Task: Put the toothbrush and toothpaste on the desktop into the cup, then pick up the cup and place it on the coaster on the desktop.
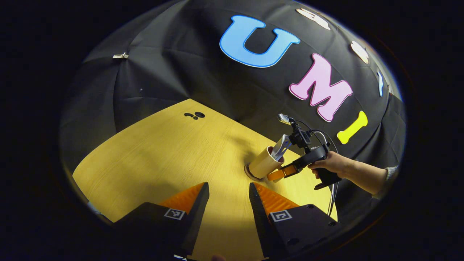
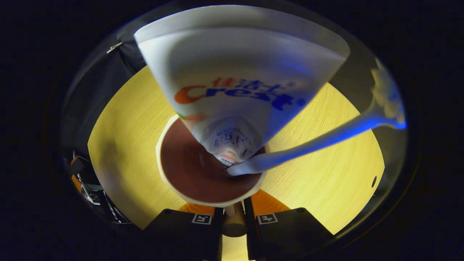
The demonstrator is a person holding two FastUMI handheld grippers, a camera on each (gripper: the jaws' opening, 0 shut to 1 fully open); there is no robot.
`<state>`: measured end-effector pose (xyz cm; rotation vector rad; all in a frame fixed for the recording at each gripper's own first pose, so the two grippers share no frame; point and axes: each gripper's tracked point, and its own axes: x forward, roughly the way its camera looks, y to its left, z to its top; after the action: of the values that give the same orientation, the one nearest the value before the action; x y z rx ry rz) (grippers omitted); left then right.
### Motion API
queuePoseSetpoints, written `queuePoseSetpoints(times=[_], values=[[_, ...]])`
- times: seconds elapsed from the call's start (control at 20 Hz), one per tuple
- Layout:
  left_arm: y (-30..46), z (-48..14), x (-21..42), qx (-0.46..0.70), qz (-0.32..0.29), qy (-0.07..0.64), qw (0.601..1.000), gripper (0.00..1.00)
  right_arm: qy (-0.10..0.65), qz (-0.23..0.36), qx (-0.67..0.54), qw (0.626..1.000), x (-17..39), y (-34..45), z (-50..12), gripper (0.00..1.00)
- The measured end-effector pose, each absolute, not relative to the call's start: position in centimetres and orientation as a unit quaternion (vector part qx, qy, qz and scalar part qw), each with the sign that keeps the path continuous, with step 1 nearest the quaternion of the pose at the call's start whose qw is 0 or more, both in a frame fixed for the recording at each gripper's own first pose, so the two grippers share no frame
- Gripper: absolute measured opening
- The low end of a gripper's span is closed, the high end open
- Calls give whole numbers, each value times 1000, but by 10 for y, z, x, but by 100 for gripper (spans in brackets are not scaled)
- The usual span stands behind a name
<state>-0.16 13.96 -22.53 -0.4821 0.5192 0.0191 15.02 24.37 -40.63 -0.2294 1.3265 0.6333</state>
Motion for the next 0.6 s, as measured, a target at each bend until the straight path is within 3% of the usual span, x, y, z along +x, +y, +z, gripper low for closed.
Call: queuePoseSetpoints(times=[0.45,0.5,0.55,0.6], values=[[143,-215,-7,-241,20,256,936,70,614,287,-113,726,148,243,-406,31],[144,-215,-6,-241,20,256,936,70,614,286,-113,727,146,241,-406,37],[142,-215,-6,-240,20,256,936,70,612,286,-114,728,147,240,-407,33],[141,-215,-6,-240,20,256,936,70,610,289,-114,729,148,239,-405,37]])
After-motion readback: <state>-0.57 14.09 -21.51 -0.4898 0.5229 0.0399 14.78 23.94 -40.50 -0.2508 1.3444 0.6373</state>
